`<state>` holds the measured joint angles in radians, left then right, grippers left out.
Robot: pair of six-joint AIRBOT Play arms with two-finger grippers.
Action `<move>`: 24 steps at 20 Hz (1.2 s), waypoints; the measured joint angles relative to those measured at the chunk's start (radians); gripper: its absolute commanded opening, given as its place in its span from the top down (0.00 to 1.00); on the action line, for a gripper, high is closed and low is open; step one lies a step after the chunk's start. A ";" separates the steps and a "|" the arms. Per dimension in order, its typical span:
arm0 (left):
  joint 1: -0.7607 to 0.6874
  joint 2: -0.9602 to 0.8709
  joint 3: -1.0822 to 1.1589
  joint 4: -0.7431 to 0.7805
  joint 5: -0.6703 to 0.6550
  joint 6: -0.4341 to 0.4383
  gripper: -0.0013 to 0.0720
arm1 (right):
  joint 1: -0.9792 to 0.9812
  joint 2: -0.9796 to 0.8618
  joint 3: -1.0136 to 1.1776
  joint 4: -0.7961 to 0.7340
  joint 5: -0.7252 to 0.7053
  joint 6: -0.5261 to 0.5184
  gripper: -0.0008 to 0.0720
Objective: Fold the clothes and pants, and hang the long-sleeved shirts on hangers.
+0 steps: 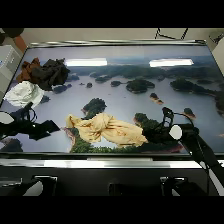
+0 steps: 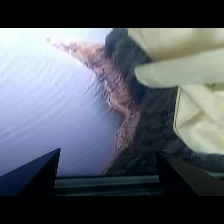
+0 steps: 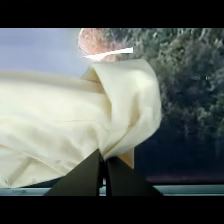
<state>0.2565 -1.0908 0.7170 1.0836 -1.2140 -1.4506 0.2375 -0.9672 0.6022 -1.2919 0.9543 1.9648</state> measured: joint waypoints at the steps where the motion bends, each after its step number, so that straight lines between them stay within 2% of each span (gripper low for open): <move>1: 0.005 -0.002 -0.051 -0.055 -0.003 0.017 0.01 | 0.000 0.000 0.000 0.002 0.005 -0.003 0.94; 2: -0.005 -0.003 -0.105 -0.122 0.016 0.039 0.01 | 0.000 0.000 -0.001 0.003 0.006 -0.005 0.94; 4: -0.059 -0.008 -0.212 -0.283 0.100 0.087 0.22 | 0.000 0.000 -0.001 0.003 0.012 -0.009 0.94; 10: -0.330 -0.043 -0.338 -0.647 0.403 0.162 0.23 | 0.002 0.000 -0.001 0.008 0.014 -0.012 0.94; 11: -0.368 -0.055 -0.339 -0.687 0.446 0.166 0.33 | 0.002 0.000 -0.001 0.010 0.014 -0.012 0.94; 12: -0.404 -0.071 -0.337 -0.719 0.488 0.169 0.49 | 0.002 0.000 -0.001 0.012 0.014 -0.012 0.94; 13: -0.434 -0.088 -0.332 -0.739 0.522 0.172 0.78 | 0.002 0.000 -0.001 0.015 0.015 -0.013 0.94; 14: -0.461 -0.104 -0.323 -0.746 0.549 0.175 0.95 | 0.002 0.000 -0.001 0.018 0.016 -0.013 0.94; 16: -0.491 -0.116 -0.290 -0.782 0.575 0.198 0.96 | 0.002 -0.001 0.003 0.018 0.015 -0.013 0.94; 19: -0.474 -0.060 -0.182 -0.773 0.527 0.327 0.96 | 0.002 0.002 0.075 -0.056 0.031 -0.015 0.94; 21: -0.412 0.036 -0.050 -0.695 0.467 0.377 0.96 | 0.002 0.012 0.201 -0.174 0.057 -0.015 0.94; 24: -0.237 0.213 0.232 -0.563 0.426 0.377 0.96 | 0.002 0.032 0.513 -0.396 0.103 -0.010 0.94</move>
<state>0.0196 -0.8780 0.9489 0.5205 -0.7879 -1.0737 0.2398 -0.9348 1.1156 -1.6878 1.0573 1.9545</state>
